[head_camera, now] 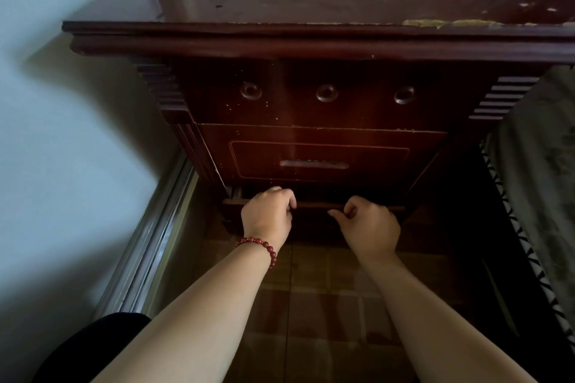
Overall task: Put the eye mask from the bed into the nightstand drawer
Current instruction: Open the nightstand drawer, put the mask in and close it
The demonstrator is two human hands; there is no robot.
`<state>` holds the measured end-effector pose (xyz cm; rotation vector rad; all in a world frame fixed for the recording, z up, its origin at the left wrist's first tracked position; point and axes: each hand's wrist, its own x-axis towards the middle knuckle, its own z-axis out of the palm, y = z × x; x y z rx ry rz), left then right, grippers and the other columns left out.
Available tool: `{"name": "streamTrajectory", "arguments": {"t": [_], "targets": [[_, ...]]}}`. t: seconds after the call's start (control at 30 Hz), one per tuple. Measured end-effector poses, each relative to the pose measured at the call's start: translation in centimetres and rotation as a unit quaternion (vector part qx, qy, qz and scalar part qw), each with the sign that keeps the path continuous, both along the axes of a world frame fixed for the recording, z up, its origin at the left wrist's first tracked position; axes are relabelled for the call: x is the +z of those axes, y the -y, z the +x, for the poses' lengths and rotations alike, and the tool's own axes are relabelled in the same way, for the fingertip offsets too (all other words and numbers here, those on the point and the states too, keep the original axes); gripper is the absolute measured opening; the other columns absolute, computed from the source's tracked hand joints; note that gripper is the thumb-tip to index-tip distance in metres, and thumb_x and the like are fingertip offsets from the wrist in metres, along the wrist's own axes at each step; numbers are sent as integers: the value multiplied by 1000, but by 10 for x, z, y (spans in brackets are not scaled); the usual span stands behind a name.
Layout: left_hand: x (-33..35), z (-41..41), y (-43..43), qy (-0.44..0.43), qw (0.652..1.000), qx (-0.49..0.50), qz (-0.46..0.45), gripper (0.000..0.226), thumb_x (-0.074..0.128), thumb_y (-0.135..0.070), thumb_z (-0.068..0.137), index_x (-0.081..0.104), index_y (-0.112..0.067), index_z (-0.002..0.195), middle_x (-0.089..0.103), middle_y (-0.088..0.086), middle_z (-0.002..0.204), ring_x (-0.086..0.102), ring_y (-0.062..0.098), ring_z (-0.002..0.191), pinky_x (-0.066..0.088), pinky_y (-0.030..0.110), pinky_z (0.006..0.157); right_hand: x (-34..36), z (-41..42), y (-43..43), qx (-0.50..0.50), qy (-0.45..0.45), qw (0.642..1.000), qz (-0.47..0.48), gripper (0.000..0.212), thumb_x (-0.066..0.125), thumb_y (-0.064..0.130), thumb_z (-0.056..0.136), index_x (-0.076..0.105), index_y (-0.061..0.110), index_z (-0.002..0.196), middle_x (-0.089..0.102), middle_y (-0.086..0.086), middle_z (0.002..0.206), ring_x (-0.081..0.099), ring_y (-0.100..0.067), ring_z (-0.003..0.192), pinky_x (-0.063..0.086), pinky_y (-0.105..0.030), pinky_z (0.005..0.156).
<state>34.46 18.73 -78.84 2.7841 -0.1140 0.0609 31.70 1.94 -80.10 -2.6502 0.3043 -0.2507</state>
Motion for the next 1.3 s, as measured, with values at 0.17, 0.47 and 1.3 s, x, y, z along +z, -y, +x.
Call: {"name": "streamTrajectory", "arguments": {"t": [0.17,0.47,1.3], "targets": [[-2,-2,-3,-3,1000,12,-10,8,65,-23,85,70,-28,89,70,-11,92,65,9,81,43,20,57,-2,-2,-2,-14,10,1000,-4,26,71,44,80,68,19,72,64,2,54,58,-15,48,52,-31,56],[-7,-5,-2,2,1000,-6,1,25,65,-30,86,67,-28,111,70,-9,110,67,11,96,51,24,66,-6,-6,-4,-8,-33,999,19,34,66,38,85,66,21,115,71,2,109,67,-16,94,53,-28,66],[2,-5,1,-28,998,4,-62,43,59,-37,87,54,-36,130,66,-16,121,68,9,91,55,26,65,-8,-4,-17,18,8,987,160,26,68,28,85,68,14,107,71,-2,101,67,-15,82,52,-23,68]]}}
